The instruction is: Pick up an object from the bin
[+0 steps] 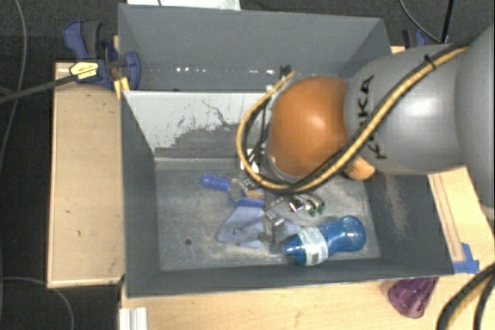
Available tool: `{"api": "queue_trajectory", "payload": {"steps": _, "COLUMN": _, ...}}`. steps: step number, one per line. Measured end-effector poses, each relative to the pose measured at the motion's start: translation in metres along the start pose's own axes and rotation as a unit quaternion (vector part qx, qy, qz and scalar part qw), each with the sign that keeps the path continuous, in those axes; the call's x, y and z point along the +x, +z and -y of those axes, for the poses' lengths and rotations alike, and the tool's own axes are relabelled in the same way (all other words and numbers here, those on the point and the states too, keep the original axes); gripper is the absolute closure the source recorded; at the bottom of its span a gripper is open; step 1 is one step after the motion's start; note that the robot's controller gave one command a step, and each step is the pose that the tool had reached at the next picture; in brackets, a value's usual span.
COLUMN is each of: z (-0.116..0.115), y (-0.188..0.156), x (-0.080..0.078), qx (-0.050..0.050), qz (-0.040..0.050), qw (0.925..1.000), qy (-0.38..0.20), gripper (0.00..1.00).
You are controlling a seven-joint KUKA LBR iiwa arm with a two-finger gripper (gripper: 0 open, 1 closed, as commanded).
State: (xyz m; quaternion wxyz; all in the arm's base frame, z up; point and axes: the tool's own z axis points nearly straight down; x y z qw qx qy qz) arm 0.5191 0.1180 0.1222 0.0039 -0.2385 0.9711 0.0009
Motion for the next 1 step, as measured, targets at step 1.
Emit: {"api": "queue_trajectory", "payload": {"steps": 1, "z": -0.0234, "y": 0.0298, "x": -0.055, "qx": 0.001, "qz": 0.0028, "qw": 0.9715, "qy": -0.237, "gripper": 1.0}}
